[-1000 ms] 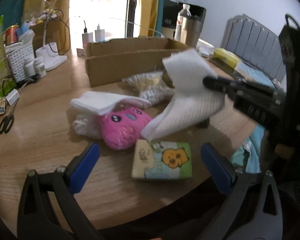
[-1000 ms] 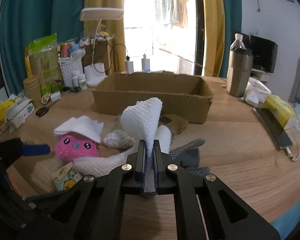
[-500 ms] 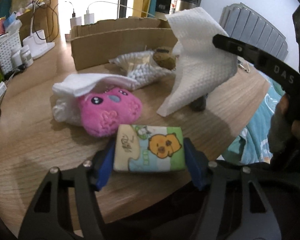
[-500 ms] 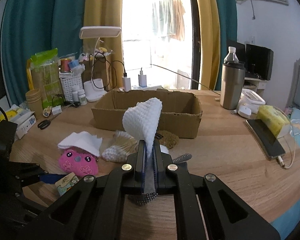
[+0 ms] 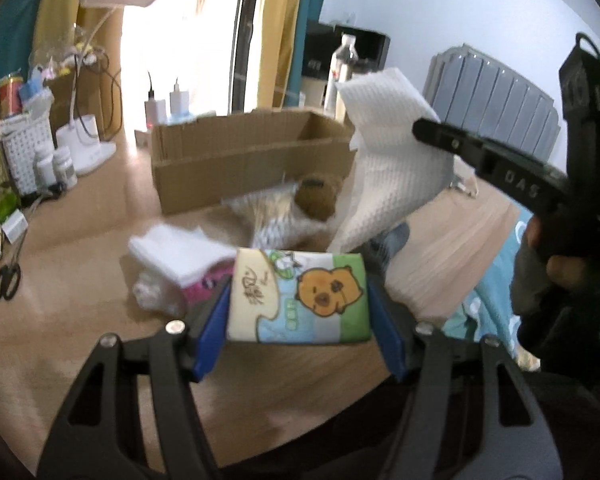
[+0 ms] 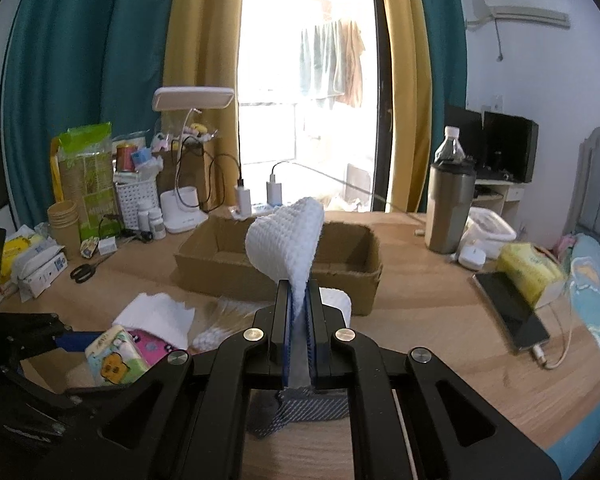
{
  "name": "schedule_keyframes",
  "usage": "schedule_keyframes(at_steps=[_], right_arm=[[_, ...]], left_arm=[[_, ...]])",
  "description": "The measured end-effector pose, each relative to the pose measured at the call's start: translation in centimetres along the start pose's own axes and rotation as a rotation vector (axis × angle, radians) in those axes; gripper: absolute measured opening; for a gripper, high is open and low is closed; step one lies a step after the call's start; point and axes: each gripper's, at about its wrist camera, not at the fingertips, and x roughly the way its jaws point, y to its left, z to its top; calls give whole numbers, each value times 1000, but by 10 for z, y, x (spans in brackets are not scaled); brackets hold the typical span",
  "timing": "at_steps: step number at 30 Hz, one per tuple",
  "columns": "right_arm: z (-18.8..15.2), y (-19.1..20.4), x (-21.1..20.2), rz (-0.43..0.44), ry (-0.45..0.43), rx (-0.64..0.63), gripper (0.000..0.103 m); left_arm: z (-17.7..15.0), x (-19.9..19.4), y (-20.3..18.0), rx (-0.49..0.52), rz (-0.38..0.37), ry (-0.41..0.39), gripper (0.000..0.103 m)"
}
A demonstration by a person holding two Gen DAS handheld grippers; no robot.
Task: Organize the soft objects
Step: 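Carry the towel and tissue pack with both tools over the cardboard box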
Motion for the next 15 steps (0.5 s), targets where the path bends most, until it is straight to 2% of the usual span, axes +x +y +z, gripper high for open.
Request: schedule_keyframes(at_steps=[9,15], right_arm=[[22,-10,5,-15,-27,-13,7],[44,-20,12,-22,-45,-11,7]], left_arm=[[33,-2,4,-8,8,-62,65],[67,5,17,-30,11,-104,65]])
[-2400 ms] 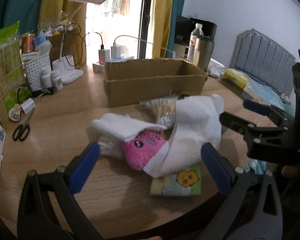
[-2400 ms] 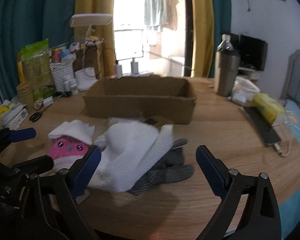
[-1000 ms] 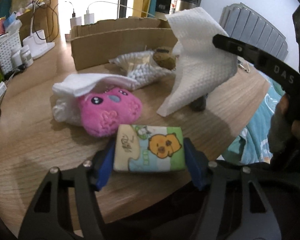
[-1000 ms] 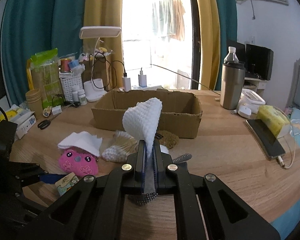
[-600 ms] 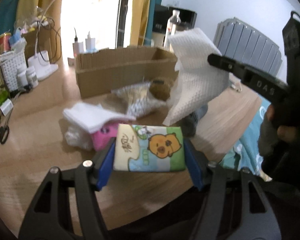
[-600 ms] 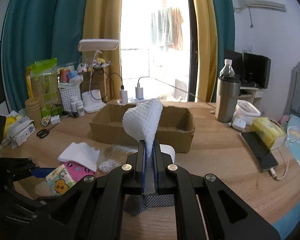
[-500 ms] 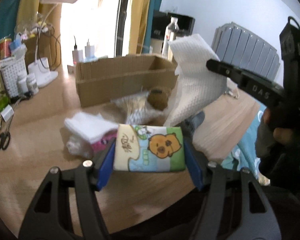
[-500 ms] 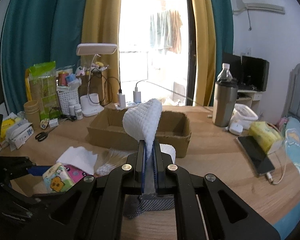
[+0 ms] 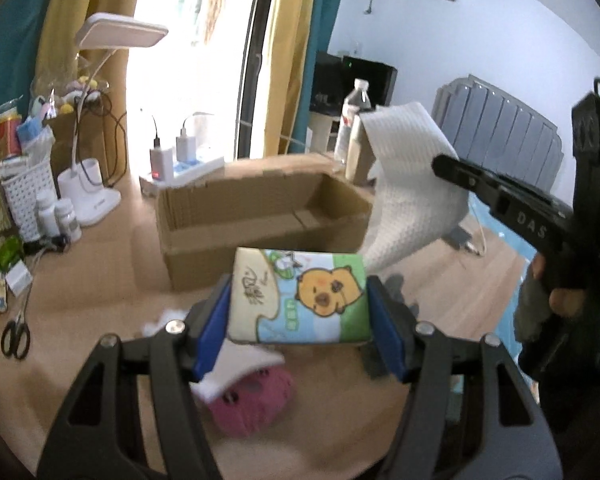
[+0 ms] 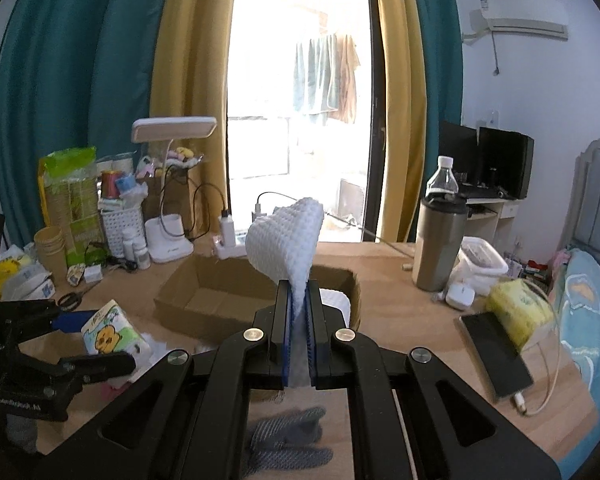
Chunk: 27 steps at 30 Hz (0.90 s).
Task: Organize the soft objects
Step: 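Carry the towel and tissue pack with both tools over the cardboard box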
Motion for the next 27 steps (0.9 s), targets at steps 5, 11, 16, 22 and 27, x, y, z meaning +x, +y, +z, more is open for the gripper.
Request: schedule_keyframes(at_steps=[5,11,16,22,27], right_arm=[[14,-10,14,-18,4,9,7],[28,-16,41,-54,35,19,7],[42,-14,58,-81,21,11,7],[57,-18,81,-59,-8,23,7],[45,-23,105,-5,22,10,7]], left_arm=[[30,14,15,-5,7,-38,65],[57,42,40,-36,-17,-26,65],[75,68,54,-41,-24,-2,65],[88,103,49,-24,-16,26,65],[84,134,49,-77,35,71,65]])
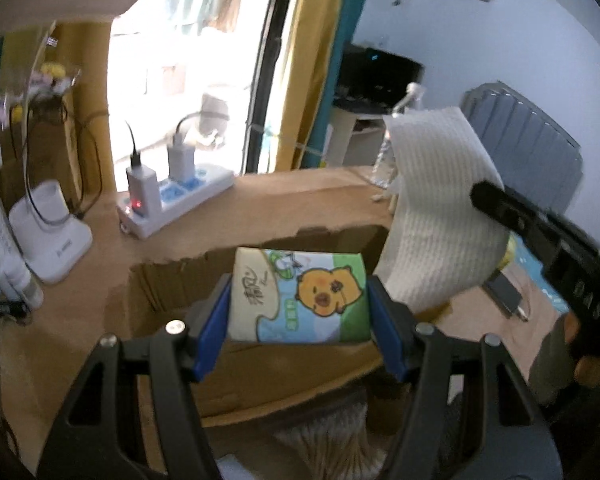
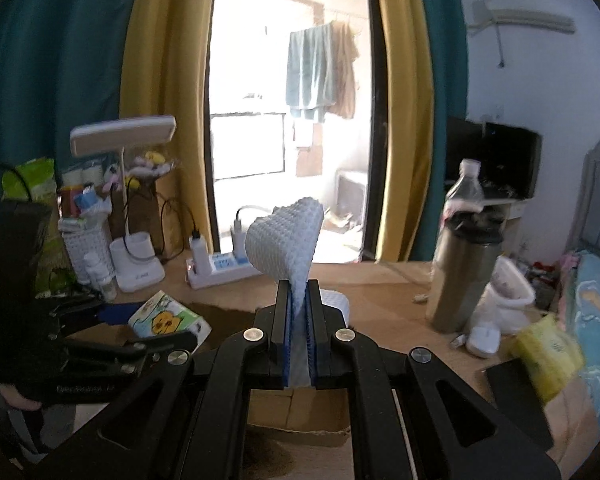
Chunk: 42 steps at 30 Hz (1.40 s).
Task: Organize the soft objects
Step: 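Carry the towel and tissue pack with both tools over the cardboard box, then open both tools to drop the towel and tissue pack into the box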
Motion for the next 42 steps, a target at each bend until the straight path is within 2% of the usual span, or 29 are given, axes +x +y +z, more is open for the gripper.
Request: schedule_keyframes(at_steps=[10,15,19,21,23,25,27,34,37,42], right_arm=[[-36,-25,63,185,173,2,7],[-50,-26,87,244,257,12,7],[-57,-22,100,242,305,16,7],[-56,-20,100,229,314,5,8],[-55,-20,98,209,308,6,12],[-51,-22,89,191,288,14,30],[-46,-24,79,164,260,16,37],[-32,-12,45,108,200,-3,50],[-28,-5,32,98,184,-8,58],[-28,4,17,89,189,-6,64]], left_arm=[[-11,42,3,-93,146,132,66],[-13,60,3,-101,162,172,66],[-14,64,-2,-105,143,194,67],[-14,64,-4,-85,132,203,72],[-12,60,-6,-67,116,191,75],[-9,52,-9,-55,102,168,78],[-7,44,-9,-46,87,148,78],[-8,0,-7,-50,62,51,79],[-12,-22,-6,-44,51,-6,90],[-20,-51,-5,-40,58,-66,93]])
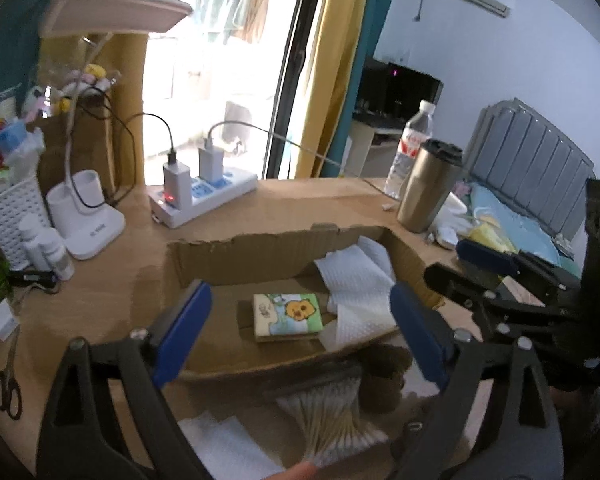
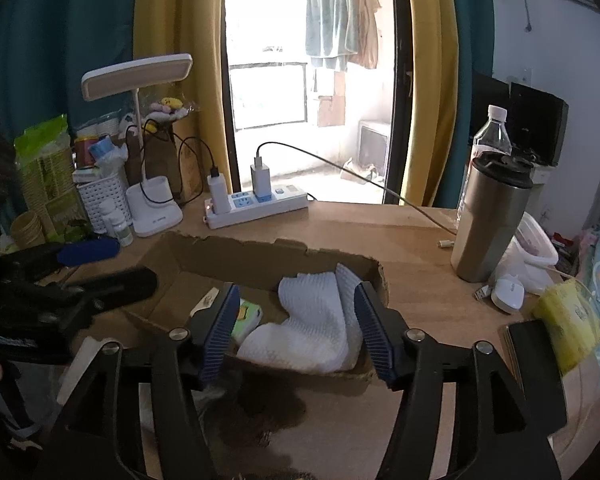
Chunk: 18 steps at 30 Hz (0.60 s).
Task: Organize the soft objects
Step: 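Open both tools to drop the towel and tissue pack into the box, then move both tools back toward the remaining soft items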
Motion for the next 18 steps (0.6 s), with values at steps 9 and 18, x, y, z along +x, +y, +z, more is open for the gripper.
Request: schedule_keyframes(at_steps=[9,18], right_arm=[[-6,6,-15,-16,16,16,81],[-15,18,-35,-59,-8,20,87]], left_arm=[[-12,-42,1,-2,-12,-94,100],[-27,-71,2,-13,-32,-109,102]])
